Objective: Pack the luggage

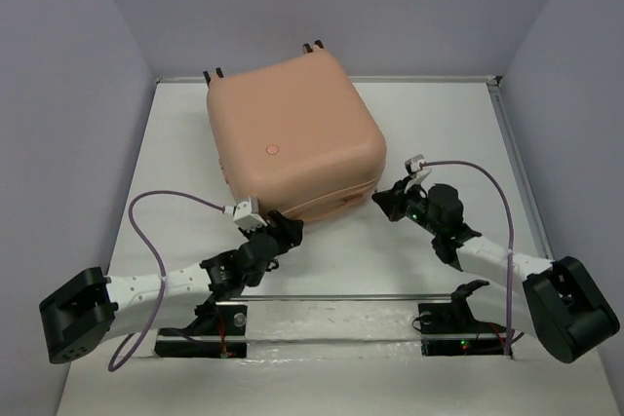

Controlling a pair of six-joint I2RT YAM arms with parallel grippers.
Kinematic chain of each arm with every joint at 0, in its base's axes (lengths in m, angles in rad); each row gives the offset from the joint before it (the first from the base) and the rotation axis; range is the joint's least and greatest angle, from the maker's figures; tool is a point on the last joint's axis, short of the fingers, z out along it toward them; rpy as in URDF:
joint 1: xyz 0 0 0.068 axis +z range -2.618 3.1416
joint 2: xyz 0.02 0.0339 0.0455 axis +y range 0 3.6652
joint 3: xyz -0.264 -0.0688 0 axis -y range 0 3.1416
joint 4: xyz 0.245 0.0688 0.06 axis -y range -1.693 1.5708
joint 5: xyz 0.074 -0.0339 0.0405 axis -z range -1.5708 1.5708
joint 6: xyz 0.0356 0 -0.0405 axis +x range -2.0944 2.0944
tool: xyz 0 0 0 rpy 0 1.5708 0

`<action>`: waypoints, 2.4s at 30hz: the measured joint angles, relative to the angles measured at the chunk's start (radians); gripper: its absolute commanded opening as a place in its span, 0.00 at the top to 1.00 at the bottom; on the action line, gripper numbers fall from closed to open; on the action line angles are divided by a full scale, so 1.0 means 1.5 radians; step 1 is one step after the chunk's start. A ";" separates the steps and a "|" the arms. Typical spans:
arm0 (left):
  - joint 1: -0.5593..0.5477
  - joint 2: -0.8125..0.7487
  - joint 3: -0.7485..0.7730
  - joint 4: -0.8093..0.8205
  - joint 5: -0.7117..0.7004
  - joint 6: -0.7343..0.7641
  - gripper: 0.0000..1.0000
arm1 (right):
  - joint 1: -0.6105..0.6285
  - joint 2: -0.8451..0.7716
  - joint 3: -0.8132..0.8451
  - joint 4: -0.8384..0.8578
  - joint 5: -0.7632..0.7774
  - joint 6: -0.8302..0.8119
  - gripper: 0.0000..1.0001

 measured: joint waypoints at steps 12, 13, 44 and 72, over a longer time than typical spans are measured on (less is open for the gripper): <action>0.025 0.135 0.060 0.063 -0.007 0.082 0.34 | 0.186 -0.064 0.021 -0.134 0.239 0.016 0.93; 0.025 0.140 0.062 0.064 -0.006 0.083 0.31 | 0.189 -0.065 0.021 -0.138 0.259 0.025 0.93; 0.025 0.231 0.083 0.150 0.002 0.137 0.26 | 0.533 0.232 0.273 -0.145 0.541 0.026 0.93; 0.285 -0.031 0.347 -0.295 0.194 0.219 0.01 | 0.553 -0.062 0.097 -0.263 0.480 0.134 0.93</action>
